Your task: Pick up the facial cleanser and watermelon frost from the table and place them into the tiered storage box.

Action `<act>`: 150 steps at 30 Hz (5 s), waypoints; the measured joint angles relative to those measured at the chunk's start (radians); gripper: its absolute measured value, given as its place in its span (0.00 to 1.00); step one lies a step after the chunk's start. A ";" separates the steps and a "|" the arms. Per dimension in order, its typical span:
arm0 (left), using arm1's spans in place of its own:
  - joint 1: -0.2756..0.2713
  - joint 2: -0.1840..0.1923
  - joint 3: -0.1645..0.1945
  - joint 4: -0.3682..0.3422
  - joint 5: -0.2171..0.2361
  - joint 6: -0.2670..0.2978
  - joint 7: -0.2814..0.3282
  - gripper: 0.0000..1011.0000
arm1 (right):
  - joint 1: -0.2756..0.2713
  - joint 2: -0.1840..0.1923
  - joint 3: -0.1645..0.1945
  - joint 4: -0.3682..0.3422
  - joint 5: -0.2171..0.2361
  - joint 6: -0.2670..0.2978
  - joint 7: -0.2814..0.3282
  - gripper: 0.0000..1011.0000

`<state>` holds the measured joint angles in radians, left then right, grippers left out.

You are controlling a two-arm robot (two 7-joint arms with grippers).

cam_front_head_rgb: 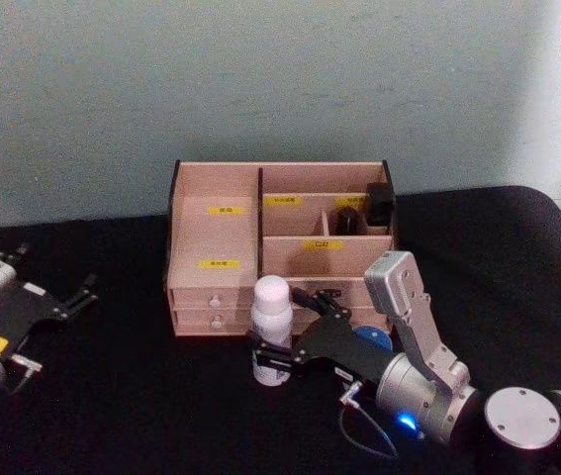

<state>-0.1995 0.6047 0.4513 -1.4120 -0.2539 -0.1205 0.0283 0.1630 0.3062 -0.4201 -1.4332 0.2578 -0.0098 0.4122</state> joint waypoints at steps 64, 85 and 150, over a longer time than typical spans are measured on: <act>0.000 0.000 0.000 0.000 0.000 0.000 0.000 0.99 | 0.042 -0.043 -0.014 0.075 0.005 0.009 -0.012 0.99; 0.000 0.000 0.000 0.000 0.000 0.000 0.000 0.99 | 0.042 -0.043 -0.013 0.075 0.005 0.011 -0.012 0.58; 0.000 0.000 0.000 0.000 0.000 0.000 0.000 0.99 | 0.201 -0.124 0.095 0.062 0.081 0.030 -0.150 0.58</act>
<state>-0.1995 0.6047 0.4513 -1.4120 -0.2539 -0.1205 0.0283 0.3636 0.1819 -0.3251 -1.3716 0.3391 0.0203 0.2618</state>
